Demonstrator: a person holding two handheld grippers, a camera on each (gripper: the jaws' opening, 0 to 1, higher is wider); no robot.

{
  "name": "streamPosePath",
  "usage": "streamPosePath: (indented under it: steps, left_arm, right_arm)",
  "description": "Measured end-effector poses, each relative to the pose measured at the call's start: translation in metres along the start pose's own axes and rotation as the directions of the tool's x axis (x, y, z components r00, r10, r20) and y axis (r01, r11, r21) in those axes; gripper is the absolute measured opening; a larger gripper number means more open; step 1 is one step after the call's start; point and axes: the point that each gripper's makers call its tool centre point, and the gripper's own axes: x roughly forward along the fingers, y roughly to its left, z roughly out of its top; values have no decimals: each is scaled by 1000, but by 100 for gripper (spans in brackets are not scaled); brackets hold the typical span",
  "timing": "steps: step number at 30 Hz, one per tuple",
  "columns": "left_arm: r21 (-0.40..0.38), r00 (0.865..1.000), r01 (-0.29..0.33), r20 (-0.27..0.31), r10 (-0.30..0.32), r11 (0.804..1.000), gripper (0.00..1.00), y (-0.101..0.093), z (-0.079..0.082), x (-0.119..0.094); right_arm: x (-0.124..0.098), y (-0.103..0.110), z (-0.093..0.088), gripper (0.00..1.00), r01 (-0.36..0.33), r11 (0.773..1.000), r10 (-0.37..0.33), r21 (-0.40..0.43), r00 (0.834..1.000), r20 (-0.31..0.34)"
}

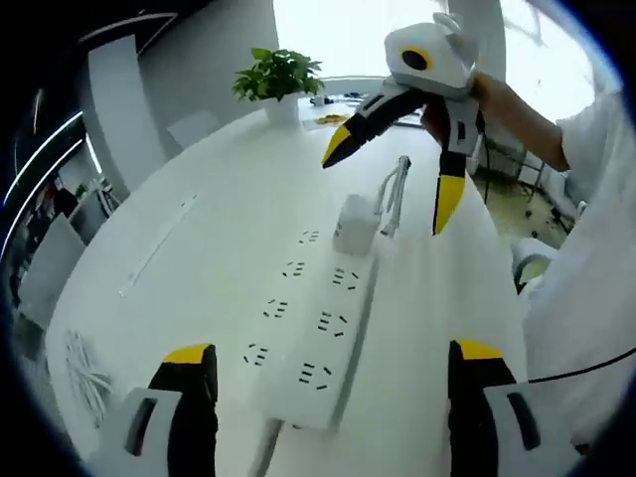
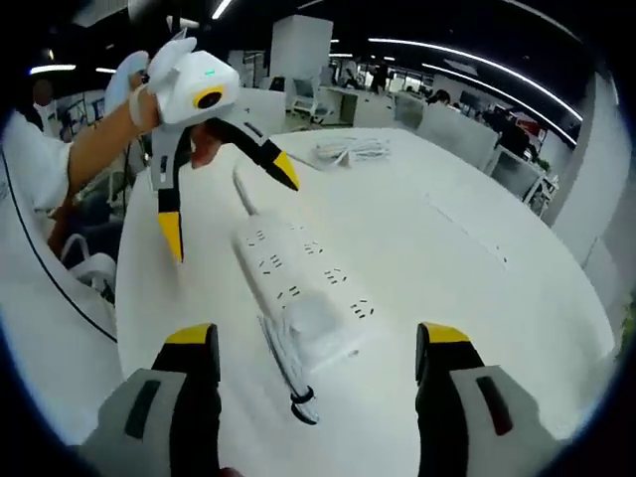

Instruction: Straighten the power strip on the desk, plug the charger into it

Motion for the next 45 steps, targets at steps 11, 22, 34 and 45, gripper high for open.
streamPosePath:
  steps: [11,22,34,45]
  left_arm:
    - [-82,995,-68,73,74,994,96,-20,8,-20]
    - [-175,981,-184,30,192,967,96,-35,-18,-61]
    - [-259,969,-233,22,247,937,96,-54,-45,-85]
    - [-298,952,-287,14,305,910,96,-78,-58,-112]
  right_arm:
    - [-22,-4,-8,89,64,996,-67,62,997,41]
    - [-58,-4,-13,87,138,983,-148,121,987,71]
    - [-93,2,-35,87,200,961,-216,189,974,67]
    - [-119,5,-54,87,238,935,-270,261,958,93]
